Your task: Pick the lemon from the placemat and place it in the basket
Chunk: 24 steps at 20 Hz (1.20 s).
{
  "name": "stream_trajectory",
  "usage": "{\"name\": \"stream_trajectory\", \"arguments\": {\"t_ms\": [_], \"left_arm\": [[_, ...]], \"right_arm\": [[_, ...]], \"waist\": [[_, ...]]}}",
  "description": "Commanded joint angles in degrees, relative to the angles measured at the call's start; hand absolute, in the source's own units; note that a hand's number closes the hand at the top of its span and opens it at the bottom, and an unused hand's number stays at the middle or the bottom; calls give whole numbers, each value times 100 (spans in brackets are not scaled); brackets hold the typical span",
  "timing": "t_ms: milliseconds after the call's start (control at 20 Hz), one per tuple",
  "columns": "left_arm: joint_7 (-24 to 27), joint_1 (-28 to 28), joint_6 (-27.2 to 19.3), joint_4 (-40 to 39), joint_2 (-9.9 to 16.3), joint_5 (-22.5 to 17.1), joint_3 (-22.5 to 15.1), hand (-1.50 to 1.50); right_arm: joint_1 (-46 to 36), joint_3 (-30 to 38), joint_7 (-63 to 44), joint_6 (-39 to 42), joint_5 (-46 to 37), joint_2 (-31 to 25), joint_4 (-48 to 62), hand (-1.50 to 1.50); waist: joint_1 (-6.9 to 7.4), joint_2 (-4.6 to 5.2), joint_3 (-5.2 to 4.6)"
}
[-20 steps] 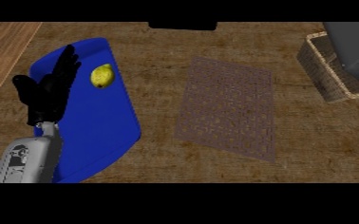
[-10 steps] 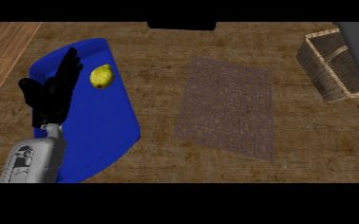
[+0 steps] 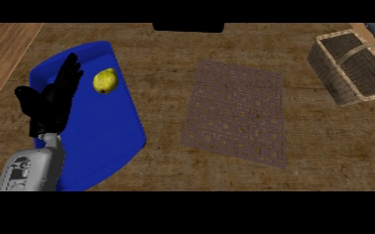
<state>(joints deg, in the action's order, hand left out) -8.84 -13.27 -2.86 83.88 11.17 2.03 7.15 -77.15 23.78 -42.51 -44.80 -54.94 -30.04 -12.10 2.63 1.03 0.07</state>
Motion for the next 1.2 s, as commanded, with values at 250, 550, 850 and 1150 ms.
{"name": "stream_trajectory", "arguments": {"t_ms": [250,550,850,1150], "left_arm": [[-174,-204,-9,40,88,-5,55,0],[-8,26,55,23,-2,-2,-22,0],[-243,-388,-36,-12,-58,46,-82,0],[-58,22,66,116,32,-47,48,0]], "right_arm": [[124,-1877,254,1560,-1923,-392,783,150],[-105,-2080,198,2142,-2128,-634,665,150],[-188,-1979,117,2463,-2047,-706,738,150],[-65,-1736,11,3329,-1759,-558,958,150]], "waist": [[18,5,-14],[43,15,-4],[76,51,1],[44,4,-2]]}}
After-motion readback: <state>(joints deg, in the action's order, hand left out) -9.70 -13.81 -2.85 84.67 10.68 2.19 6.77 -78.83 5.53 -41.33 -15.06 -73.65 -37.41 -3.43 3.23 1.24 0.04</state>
